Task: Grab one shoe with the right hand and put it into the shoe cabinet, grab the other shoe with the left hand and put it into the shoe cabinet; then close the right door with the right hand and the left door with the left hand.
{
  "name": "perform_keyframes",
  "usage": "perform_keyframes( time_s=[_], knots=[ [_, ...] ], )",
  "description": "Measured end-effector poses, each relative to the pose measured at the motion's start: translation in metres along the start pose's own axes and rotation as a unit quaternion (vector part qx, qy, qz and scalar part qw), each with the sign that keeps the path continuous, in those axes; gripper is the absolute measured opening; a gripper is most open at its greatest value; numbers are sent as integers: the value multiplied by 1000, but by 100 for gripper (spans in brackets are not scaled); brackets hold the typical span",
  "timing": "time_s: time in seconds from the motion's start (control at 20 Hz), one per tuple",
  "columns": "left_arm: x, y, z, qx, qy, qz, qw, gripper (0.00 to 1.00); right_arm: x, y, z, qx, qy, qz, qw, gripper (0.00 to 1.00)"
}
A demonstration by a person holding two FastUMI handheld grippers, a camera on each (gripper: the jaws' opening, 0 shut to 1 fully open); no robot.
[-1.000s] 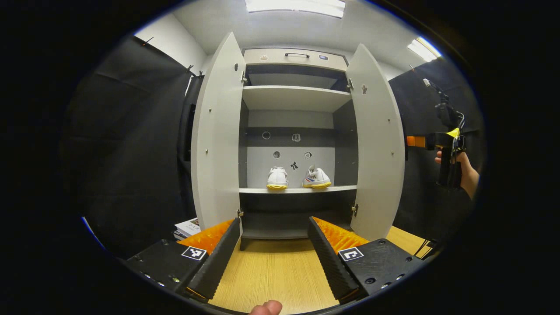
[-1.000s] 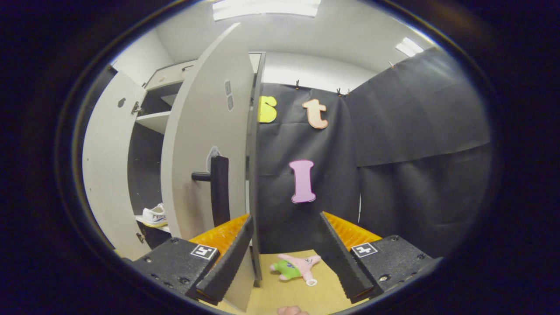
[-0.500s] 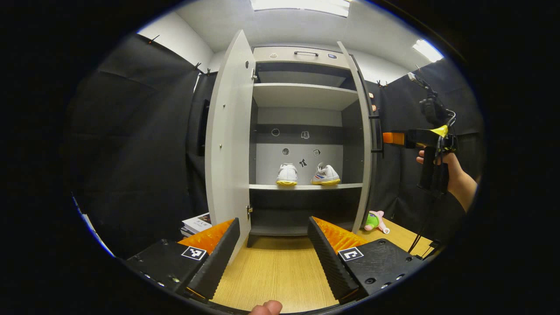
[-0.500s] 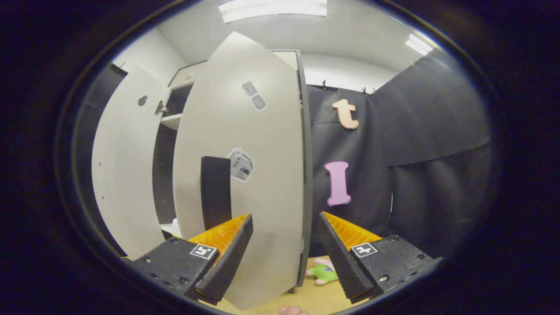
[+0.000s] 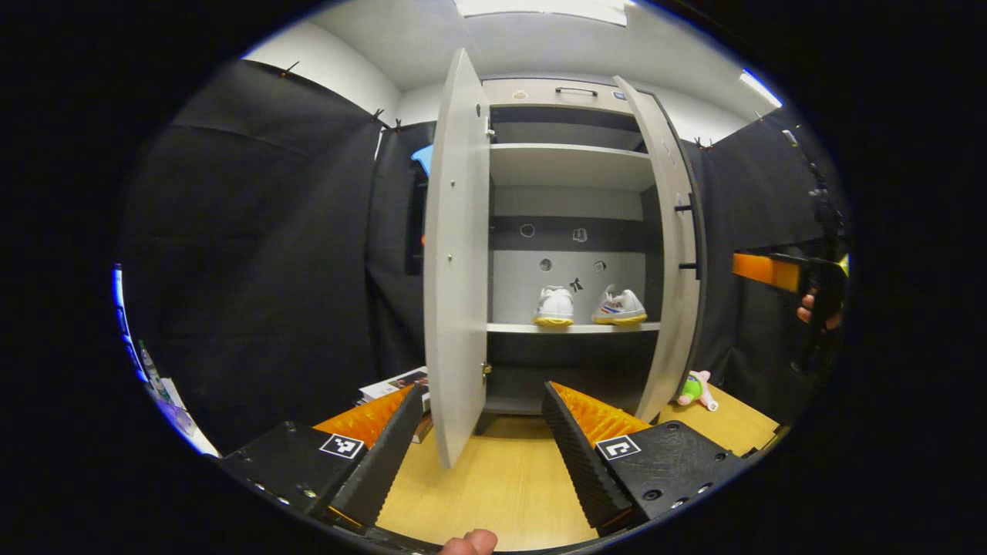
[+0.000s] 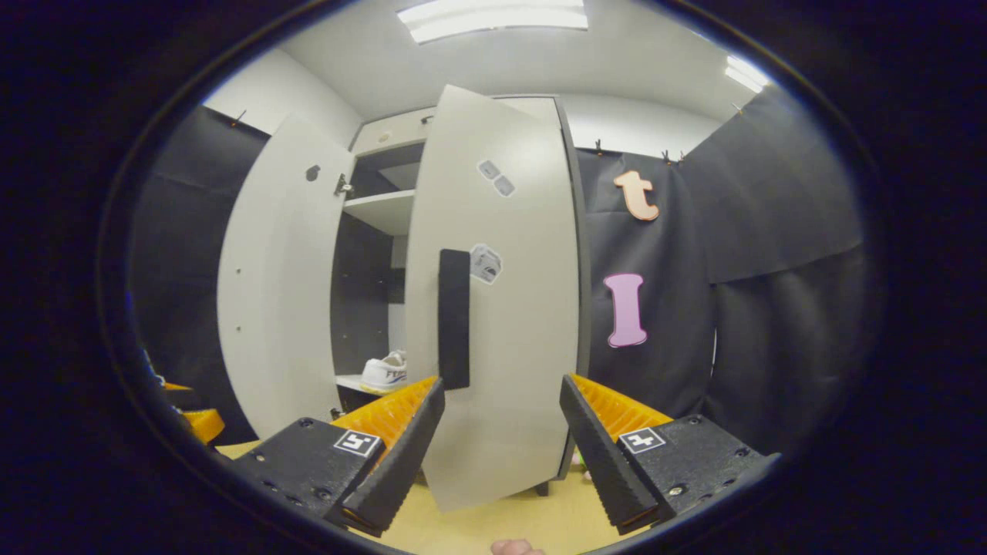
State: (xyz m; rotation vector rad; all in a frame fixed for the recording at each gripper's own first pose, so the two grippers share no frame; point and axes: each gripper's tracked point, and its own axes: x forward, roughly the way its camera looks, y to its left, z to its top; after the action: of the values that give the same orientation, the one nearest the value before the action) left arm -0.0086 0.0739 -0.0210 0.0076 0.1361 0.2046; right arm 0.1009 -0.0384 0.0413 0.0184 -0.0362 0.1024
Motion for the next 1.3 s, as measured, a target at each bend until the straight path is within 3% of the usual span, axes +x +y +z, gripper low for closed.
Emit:
perform_keyframes(
  time_s=[0.3,0.5,0.7,0.9,1.05,1.1,1.2,1.3],
  knots=[
    [29,75,38,17,-27,78,996,93,-53,27,-45,8,46,12,999,98],
    [66,118,78,9,-49,93,994,93,-53,12,-54,27,63,1,998,98],
    [112,156,104,0,-50,113,992,93,-52,-5,-57,-10,56,-20,998,98],
    [141,161,115,-10,-45,101,994,94,-53,-14,-60,1,63,-32,998,98],
    [149,141,120,-8,-48,71,996,94,-52,-17,-57,0,68,-39,997,98],
    [146,140,122,6,-51,78,996,93,-53,-18,-58,0,68,-41,997,93],
    [150,141,124,16,-54,78,995,89,-52,-18,-59,2,68,-44,997,98],
    [151,132,121,-6,-44,58,997,89,-49,-19,-61,3,70,-44,997,98]
  ],
)
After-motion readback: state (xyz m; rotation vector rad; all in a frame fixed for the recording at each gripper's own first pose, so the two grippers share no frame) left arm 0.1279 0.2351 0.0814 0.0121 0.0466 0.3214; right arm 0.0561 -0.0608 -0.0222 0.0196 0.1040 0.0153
